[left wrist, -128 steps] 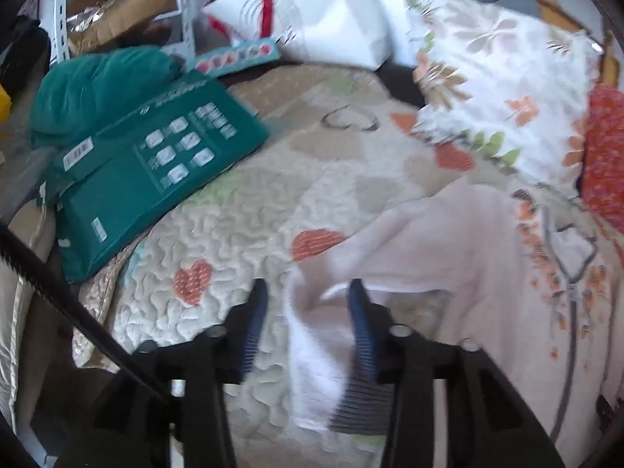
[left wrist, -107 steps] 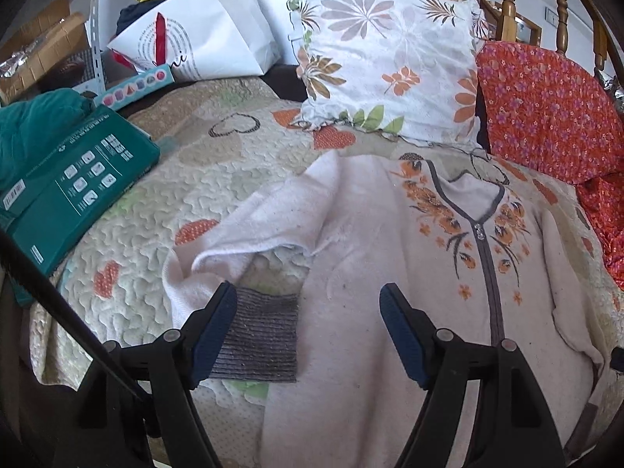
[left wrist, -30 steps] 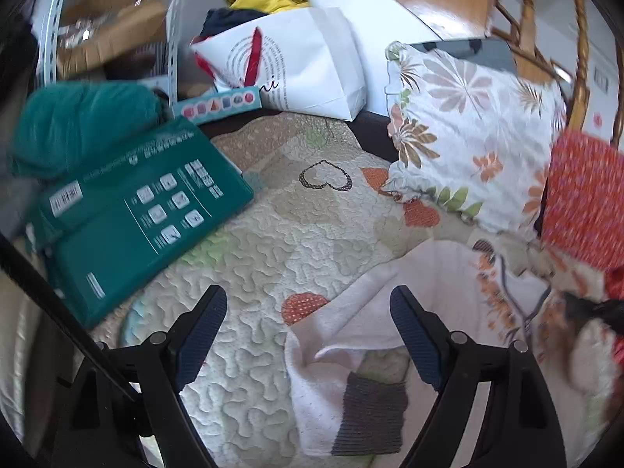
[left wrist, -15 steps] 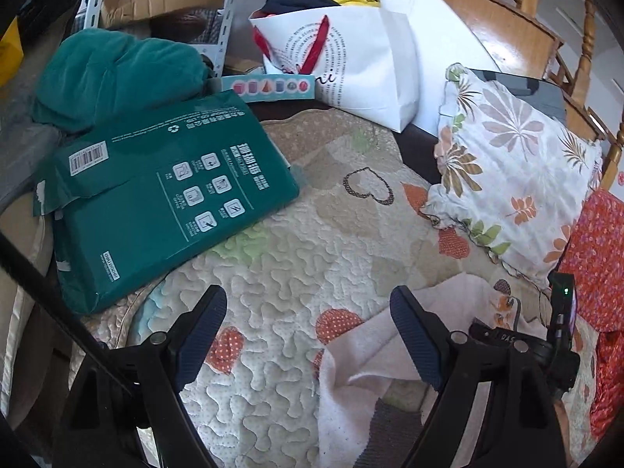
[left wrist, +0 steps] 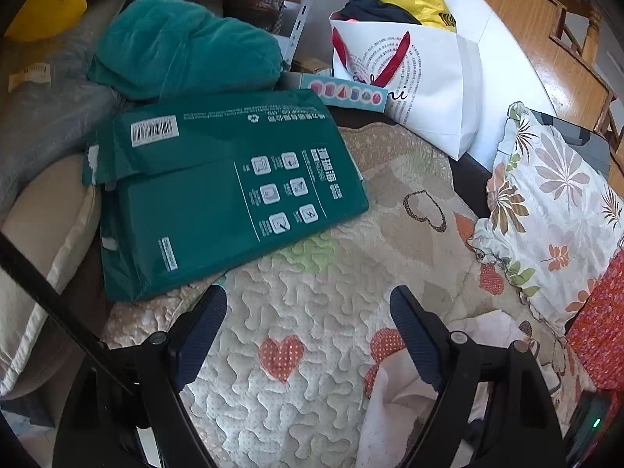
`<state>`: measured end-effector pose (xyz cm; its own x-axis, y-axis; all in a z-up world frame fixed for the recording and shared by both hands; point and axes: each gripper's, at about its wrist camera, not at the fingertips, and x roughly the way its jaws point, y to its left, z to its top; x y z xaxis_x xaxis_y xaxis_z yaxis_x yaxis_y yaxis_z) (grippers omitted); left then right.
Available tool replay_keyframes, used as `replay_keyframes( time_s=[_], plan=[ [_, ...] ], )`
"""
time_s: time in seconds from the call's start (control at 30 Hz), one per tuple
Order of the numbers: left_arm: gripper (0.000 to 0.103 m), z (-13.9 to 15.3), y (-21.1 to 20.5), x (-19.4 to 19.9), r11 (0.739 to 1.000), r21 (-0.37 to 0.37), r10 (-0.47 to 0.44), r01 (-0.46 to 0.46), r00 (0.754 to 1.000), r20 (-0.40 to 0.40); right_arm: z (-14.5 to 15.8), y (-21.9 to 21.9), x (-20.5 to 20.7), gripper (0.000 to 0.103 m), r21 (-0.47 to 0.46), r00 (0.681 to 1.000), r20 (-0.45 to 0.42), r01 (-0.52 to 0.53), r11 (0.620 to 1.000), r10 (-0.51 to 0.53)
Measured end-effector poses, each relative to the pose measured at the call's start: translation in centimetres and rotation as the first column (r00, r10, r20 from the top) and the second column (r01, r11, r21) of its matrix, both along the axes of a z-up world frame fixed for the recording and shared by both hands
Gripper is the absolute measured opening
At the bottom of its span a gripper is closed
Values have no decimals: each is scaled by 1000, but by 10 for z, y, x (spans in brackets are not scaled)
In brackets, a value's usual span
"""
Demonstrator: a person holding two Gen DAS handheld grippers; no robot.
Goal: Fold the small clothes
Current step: 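Lay the sleeve across the cardigan body and open the right tool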
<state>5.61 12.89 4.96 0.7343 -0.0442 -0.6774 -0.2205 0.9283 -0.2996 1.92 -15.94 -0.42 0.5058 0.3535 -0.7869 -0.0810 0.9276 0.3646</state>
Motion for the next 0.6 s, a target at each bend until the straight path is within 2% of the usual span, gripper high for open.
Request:
replay_keyframes(
  time_s=[0.13,0.3,0.33,0.37,0.4,0.47,0.6],
  plan=[
    [85,-1,-7,-3,1000,13,-8,8,1000,-3,-20,14,-16,42,1,999,-29,-20,1000,20],
    [85,-4,-17,-4,999,37,-37,37,999,-12,-34,26,-12,42,-24,999,-35,4,1000,-5],
    [85,-4,-18,-4,998,40,-39,39,999,-12,-33,28,-12,35,-23,999,-34,10,1000,-11],
    [85,-4,-19,-4,998,43,-39,39,999,-12,-31,29,-12,23,-7,1000,-29,10,1000,-10],
    [85,-4,-19,-4,998,42,-39,39,999,-12,-28,31,-12,5,23,999,-33,3,1000,-2],
    [85,-4,-19,-4,998,46,-35,36,999,-13,-21,37,-14,5,37,1000,-26,-2,999,3],
    [85,-6,-15,-3,999,36,-24,25,999,-21,2,48,-19,5,-6,1000,28,-11,1000,11]
  ],
)
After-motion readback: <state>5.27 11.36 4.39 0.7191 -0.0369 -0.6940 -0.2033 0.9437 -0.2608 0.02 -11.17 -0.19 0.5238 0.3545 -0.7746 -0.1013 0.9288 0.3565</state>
